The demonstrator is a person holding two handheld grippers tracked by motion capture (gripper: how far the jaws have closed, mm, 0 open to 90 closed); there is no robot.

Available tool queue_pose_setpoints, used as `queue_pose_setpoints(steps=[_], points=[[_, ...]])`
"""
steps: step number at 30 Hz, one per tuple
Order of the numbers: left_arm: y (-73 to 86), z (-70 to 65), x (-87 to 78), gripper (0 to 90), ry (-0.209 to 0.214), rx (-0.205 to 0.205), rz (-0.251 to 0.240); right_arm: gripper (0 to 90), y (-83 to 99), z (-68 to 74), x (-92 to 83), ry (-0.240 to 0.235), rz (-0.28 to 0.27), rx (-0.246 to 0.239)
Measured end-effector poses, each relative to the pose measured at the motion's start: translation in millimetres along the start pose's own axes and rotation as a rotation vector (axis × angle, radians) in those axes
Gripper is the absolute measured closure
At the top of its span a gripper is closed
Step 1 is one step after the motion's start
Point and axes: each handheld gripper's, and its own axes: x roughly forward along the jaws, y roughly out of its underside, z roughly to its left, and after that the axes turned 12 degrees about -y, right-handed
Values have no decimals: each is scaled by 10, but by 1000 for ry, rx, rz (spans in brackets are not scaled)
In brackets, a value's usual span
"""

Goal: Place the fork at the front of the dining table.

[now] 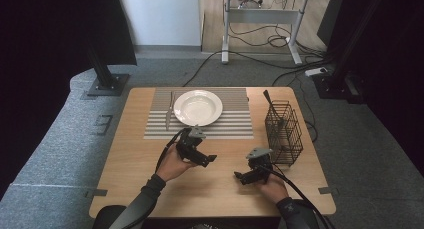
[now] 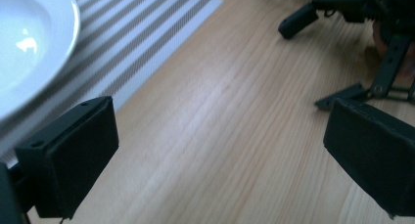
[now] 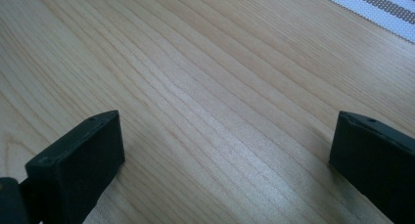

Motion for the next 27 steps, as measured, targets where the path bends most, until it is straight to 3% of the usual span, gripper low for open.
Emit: queue_pose_setpoints(steps=[10, 19, 27], points=[[-415, -83, 11, 24, -11, 68, -27, 0, 1, 0, 0, 1, 0, -1], [-851, -170, -3, 81, 2, 129, -61, 0, 2, 0, 1, 1, 0, -2], [-1212, -275, 30, 140, 27, 159, -88, 0, 1, 1, 1, 0, -1, 1]])
